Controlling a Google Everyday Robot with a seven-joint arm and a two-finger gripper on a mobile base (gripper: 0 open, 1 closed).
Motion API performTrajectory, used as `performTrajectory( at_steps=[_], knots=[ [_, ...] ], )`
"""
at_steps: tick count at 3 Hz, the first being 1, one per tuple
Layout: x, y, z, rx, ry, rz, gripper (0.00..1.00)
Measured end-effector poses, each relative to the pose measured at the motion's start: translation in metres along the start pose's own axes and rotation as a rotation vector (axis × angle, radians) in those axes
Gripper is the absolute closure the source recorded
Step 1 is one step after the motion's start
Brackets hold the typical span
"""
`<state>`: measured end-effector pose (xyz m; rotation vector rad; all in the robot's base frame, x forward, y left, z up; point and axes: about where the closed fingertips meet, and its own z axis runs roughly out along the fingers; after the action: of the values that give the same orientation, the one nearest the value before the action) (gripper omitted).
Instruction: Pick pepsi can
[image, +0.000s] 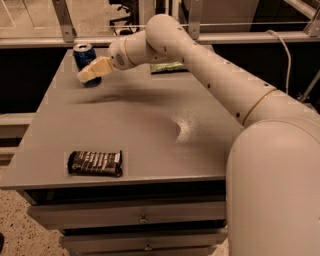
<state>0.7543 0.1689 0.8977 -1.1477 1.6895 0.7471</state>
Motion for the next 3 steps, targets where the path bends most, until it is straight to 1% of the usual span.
performTrajectory(
  at_steps=[1,2,3],
  knots=[
    [-0.012,0.005,0.022,-0.009,-0.031,-0.006,0.00],
    [-0.016,0.013,0.040,-0.032,-0.043,-0.007,0.13],
    [-0.016,0.013,0.040,-0.031,-0.056,0.001,0.44]
  ],
)
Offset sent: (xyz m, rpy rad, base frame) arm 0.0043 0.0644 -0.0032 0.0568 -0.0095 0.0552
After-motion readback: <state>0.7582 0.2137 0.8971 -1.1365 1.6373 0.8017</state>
